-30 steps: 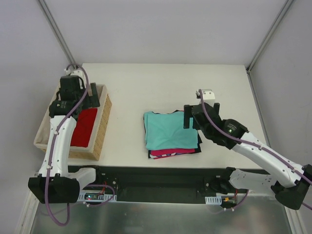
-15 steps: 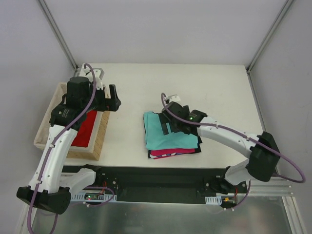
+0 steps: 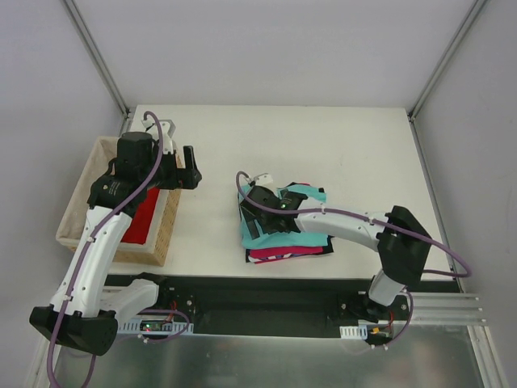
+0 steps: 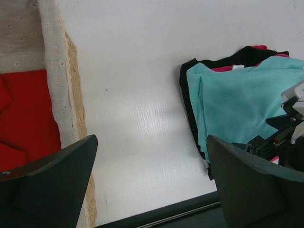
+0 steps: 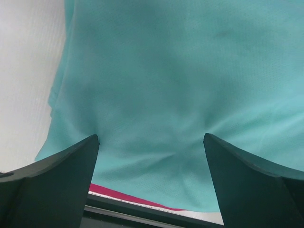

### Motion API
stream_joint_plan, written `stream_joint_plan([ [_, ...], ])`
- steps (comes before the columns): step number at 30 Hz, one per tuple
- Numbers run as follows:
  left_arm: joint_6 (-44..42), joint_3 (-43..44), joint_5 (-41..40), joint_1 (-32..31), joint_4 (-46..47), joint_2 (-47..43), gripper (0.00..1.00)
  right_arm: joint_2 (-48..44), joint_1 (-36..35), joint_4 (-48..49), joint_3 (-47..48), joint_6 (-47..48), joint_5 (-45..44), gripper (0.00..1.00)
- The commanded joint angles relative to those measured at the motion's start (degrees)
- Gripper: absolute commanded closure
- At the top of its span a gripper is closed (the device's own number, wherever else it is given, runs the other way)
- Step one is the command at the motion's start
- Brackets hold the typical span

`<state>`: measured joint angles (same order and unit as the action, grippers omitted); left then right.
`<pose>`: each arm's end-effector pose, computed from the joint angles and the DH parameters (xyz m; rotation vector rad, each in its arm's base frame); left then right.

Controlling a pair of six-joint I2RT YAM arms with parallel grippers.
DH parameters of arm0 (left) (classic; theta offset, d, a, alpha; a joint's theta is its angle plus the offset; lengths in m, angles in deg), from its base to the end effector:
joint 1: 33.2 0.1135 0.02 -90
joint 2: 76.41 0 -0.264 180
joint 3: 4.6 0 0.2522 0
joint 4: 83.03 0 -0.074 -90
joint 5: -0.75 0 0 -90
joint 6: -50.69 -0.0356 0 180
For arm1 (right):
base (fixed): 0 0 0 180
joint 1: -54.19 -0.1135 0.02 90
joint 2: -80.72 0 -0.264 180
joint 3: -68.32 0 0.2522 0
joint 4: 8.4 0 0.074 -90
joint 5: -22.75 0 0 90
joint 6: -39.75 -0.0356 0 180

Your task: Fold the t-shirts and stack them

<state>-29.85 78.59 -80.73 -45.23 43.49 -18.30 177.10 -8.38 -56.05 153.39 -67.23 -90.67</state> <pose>0.1994 -0.0479 0.3926 0.1390 2.0783 -0.3835 0.1745 0.3056 0.2350 -0.8265 2.3340 0.0454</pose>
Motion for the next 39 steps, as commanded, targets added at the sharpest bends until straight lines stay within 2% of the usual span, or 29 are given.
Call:
stream_joint_plan([
  [1,-0.23,-0.08,0.36,-0.18,1.32,-0.01,0.01,-6.10,-0.19,-4.25,2.96,-1.22,-5.31,0.03],
  [6,0.04,-0.43,0.80,-0.18,1.32,0.52,0.01,-8.75,-0.10,-7.50,4.01,-0.78,-7.78,0.03],
  [14,-0.05,0.18,1.24,-0.18,1.32,0.60,0.01,-7.26,0.34,-4.96,1.91,-1.22,-7.87,0.04],
  [27,0.13,-1.05,2.03,-0.18,1.32,1.13,0.01,-4.62,5.43,1.45,-1.87,-0.69,-2.43,0.03],
  [39,-0.05,-0.61,1.33,-0.45,1.40,2.80,0.01,1.79,6.40,7.52,-7.23,-4.47,3.72,0.03],
])
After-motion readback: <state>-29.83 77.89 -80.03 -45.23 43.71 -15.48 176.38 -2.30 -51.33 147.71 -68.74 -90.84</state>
